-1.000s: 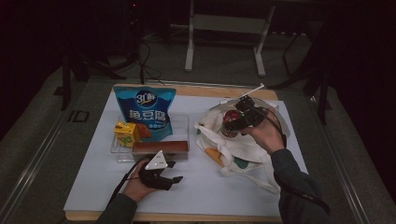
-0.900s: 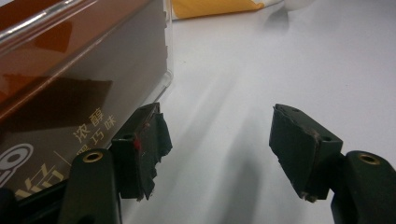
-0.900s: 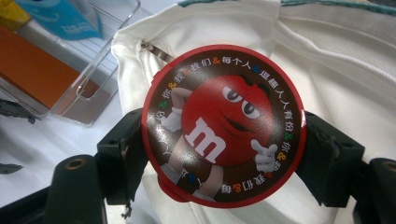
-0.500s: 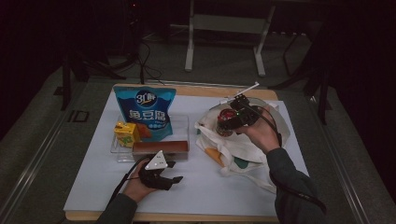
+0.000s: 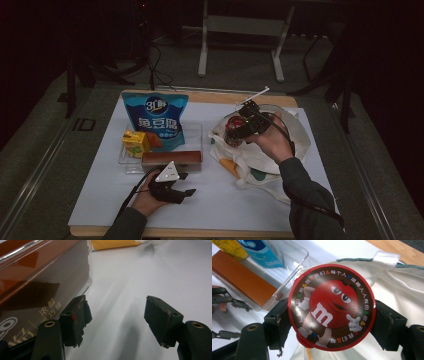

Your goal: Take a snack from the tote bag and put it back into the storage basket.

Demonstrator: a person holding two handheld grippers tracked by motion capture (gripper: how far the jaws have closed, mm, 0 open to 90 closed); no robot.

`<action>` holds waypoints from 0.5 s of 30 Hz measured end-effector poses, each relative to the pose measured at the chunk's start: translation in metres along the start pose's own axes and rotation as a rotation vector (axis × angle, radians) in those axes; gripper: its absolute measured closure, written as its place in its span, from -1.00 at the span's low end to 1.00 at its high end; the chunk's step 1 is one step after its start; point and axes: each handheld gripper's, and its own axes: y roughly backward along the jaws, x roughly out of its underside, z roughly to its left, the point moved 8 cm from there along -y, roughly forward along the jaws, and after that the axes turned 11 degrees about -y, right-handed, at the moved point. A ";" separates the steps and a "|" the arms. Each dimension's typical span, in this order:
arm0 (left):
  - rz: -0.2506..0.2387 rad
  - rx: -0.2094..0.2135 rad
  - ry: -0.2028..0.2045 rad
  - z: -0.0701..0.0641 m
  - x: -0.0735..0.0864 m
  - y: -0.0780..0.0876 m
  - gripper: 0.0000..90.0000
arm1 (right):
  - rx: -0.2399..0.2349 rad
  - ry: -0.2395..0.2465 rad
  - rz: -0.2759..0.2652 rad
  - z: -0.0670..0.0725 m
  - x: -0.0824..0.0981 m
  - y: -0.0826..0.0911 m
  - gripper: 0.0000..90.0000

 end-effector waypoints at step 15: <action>0.000 -0.001 0.000 0.000 0.000 0.000 -0.23 | -0.017 0.023 0.006 0.015 -0.005 -0.007 -0.43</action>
